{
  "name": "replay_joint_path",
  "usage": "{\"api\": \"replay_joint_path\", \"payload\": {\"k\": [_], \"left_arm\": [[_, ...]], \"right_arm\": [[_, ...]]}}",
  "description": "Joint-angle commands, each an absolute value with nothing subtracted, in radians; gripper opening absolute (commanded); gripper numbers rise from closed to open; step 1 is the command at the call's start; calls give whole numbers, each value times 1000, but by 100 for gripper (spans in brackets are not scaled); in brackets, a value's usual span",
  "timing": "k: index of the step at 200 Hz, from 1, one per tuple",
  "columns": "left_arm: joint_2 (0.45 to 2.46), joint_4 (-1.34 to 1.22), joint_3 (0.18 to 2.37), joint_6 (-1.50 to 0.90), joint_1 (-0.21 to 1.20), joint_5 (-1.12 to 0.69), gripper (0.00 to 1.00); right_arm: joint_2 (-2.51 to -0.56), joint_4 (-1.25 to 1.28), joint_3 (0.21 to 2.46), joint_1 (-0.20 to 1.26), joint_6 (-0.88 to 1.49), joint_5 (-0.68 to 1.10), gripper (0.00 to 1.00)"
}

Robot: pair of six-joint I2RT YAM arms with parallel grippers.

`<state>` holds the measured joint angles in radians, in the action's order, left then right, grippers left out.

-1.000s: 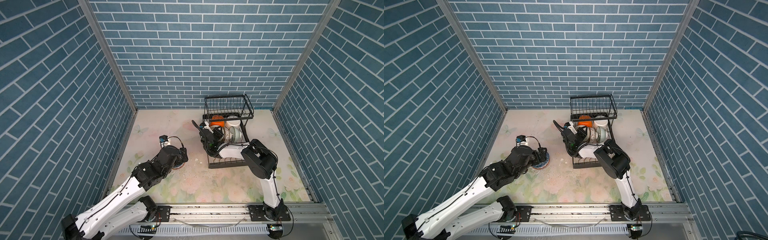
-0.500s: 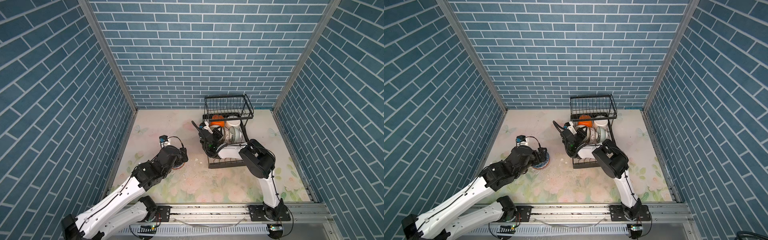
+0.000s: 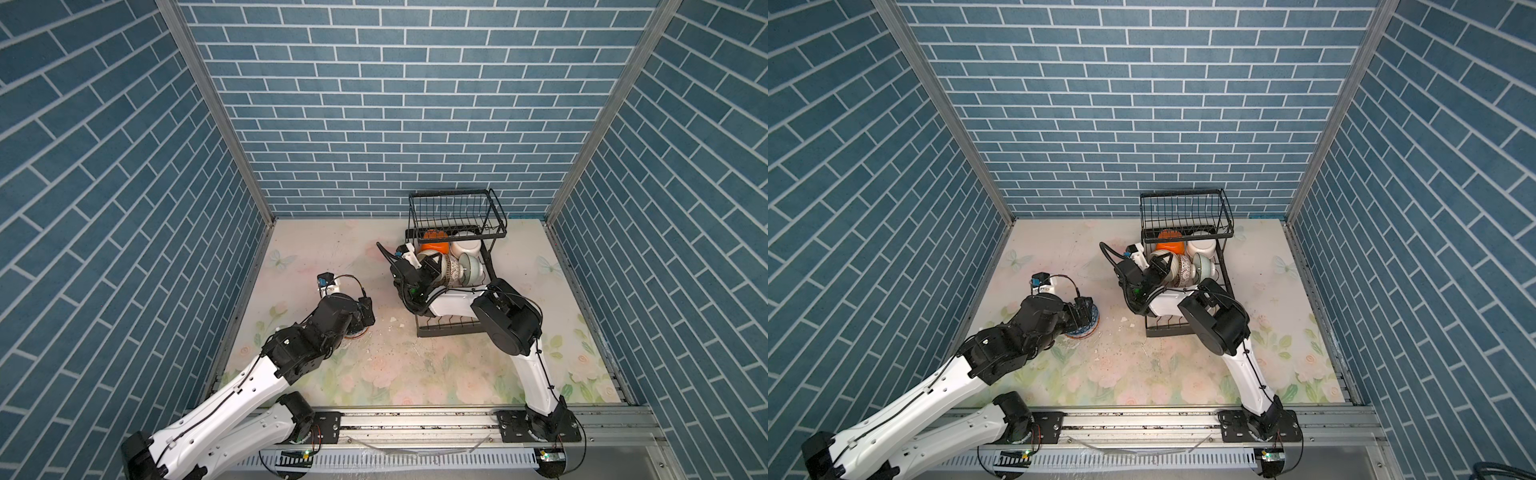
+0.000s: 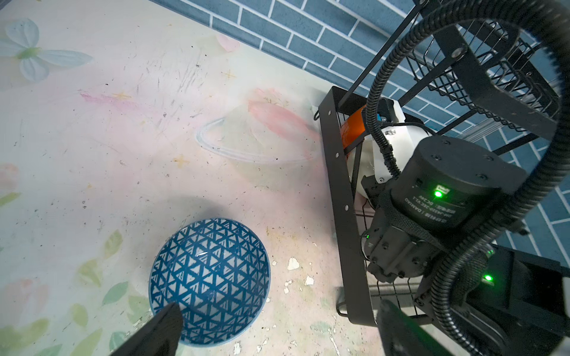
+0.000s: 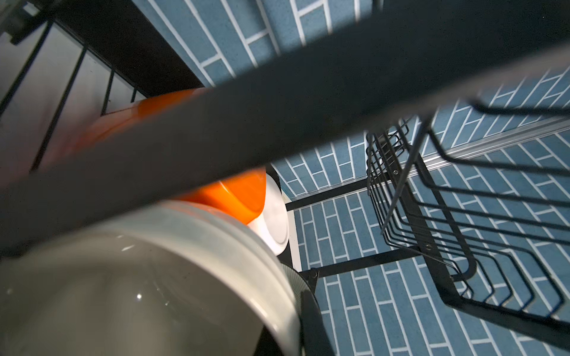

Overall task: Load bowls into a dish rack
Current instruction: Place the bowl in the dish rack.

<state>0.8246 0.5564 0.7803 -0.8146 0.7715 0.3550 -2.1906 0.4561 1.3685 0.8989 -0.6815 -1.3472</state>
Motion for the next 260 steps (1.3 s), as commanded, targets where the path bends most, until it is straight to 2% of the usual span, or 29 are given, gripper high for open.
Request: {"api": "replay_joint_path", "payload": {"k": [1,70,115,163,222,260], "left_arm": [[815,569,766,-806,767,367,100],[807,563,758,-806,766,368,100],[806,560,758,-806,766,368,100],[810,559,757,-806,765,368,100],[799,584,764,-807,765,383,100],[784,598,763,-807,765,390,100]], "right_arm": [[-2253,289,1386,943,-626,-1255,0],[-2216,-95,1485,960,-329,-1209,0],[-2221,-195,1528,967,-255,-1190,0],[-2249,-178,1552,965,-273,-1188,0],[-2316,113,1543,963,-501,-1247,0],[-2317,206,1518,953,-540,-1278,0]]}}
